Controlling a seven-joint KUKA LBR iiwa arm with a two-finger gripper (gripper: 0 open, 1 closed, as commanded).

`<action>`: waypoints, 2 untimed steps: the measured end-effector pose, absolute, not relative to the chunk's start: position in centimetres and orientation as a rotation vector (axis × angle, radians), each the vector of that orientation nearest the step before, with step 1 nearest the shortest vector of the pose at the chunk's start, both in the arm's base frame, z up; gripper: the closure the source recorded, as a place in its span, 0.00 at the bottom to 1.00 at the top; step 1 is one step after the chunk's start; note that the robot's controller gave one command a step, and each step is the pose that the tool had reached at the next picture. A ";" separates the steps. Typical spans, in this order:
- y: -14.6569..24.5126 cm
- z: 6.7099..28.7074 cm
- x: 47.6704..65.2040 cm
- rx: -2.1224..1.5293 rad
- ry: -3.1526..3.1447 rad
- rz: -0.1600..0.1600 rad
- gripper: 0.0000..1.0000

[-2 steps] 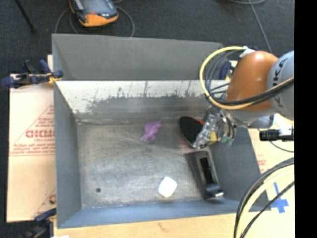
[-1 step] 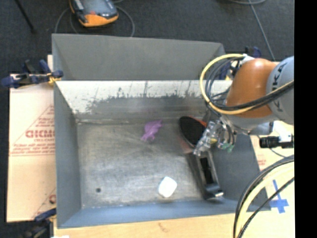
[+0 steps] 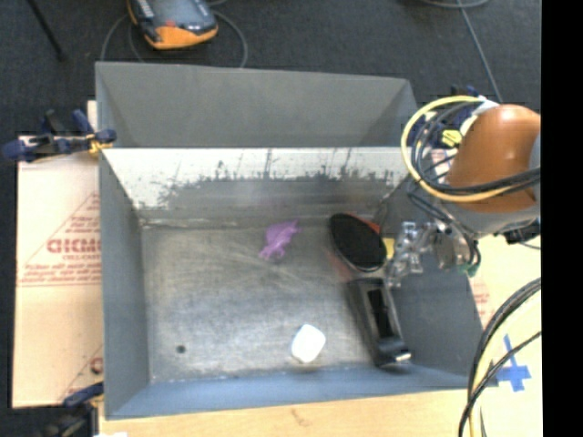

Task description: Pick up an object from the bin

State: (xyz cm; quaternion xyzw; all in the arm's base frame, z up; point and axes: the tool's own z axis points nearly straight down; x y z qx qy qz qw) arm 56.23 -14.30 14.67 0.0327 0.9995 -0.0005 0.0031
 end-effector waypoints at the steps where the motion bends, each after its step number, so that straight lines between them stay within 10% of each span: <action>1: -14.3 14.7 56.2 0.105 3.133 0.000 0.00; 2: -14.3 14.7 56.2 0.105 3.133 0.000 0.00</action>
Offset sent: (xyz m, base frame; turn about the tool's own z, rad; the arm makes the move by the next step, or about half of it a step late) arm 0.0000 0.0000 0.0000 0.0000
